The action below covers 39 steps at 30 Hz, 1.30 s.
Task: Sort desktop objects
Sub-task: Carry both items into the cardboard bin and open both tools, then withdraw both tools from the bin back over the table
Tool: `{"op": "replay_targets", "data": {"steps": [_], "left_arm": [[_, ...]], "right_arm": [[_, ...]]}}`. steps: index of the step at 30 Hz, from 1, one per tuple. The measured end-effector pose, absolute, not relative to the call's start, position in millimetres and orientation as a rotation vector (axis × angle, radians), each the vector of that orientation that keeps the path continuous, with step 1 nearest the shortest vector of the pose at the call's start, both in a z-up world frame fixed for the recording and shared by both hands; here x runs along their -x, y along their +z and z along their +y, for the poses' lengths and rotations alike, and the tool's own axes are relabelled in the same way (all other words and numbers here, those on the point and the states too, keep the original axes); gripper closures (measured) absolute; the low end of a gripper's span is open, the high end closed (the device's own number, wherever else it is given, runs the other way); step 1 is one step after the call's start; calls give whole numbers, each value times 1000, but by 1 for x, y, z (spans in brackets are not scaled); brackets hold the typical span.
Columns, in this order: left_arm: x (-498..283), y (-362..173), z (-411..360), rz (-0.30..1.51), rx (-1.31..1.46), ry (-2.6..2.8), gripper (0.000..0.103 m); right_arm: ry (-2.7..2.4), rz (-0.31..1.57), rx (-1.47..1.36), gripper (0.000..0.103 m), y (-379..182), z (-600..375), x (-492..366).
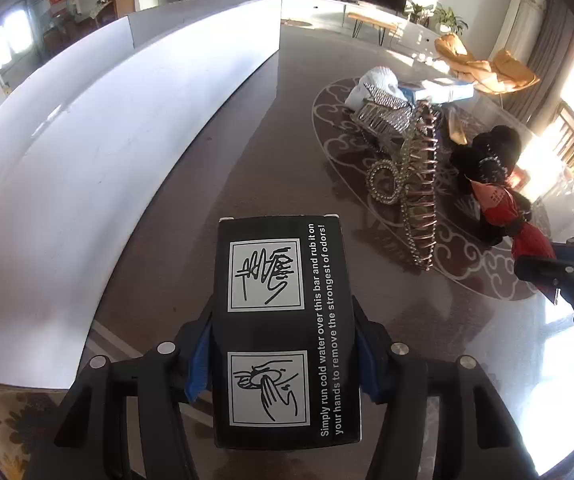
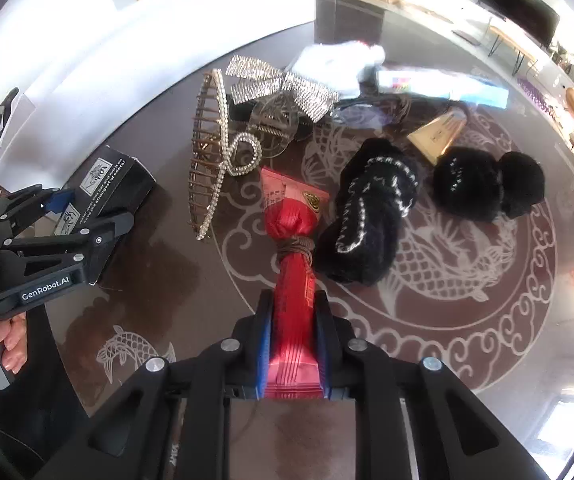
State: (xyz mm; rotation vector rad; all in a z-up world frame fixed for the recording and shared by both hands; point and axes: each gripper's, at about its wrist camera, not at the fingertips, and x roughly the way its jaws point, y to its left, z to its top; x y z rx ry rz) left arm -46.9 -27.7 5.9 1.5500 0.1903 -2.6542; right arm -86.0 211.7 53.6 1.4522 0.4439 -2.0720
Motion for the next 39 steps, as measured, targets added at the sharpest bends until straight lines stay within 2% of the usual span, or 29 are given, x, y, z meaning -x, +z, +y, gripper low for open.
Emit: {"op": "replay_targets", "data": {"steps": [5, 9, 14, 17, 20, 25, 26, 27, 28, 30, 33, 36, 39], "left_arm": [[24, 46, -49, 369, -1467, -2755, 45], [18, 103, -90, 482, -1335, -2811, 45], [27, 152, -168, 459, -1186, -2731, 45], [40, 146, -223, 463, -1211, -2607, 45], [49, 127, -264, 443, -1265, -2507, 45], [67, 89, -292, 404, -1398, -2436, 44], [74, 82, -292, 371, -1432, -2408, 44], [77, 75, -293, 334, -1465, -2370, 43], [80, 69, -294, 303, -1499, -2347, 43], [86, 59, -287, 245, -1546, -2337, 42], [84, 50, -273, 64, -1574, -2301, 33], [83, 47, -258, -149, -1567, -2266, 31], [71, 51, -260, -152, -1534, -2281, 31]], "right_arm": [[-2097, 395, -1387, 84, 100, 211, 75], [-2093, 347, -1294, 84, 145, 193, 75], [-2064, 310, -1151, 84, 188, 109, 86], [-2016, 254, -1108, 83, 195, 44, 93], [-1964, 225, -1106, 83, 179, -21, 100], [-1921, 328, -1165, 83, 129, -105, 100], [-1923, 379, -1191, 77, 118, -116, 101], [-1923, 420, -1210, 60, 107, -122, 104], [-1934, 462, -1218, 49, 100, -126, 105], [-1939, 524, -1223, 36, 86, -125, 110], [-1932, 599, -1167, 33, 83, -124, 104], [-1929, 667, -1141, 33, 81, -126, 101], [-1938, 663, -1135, 33, 83, -122, 98]]}}
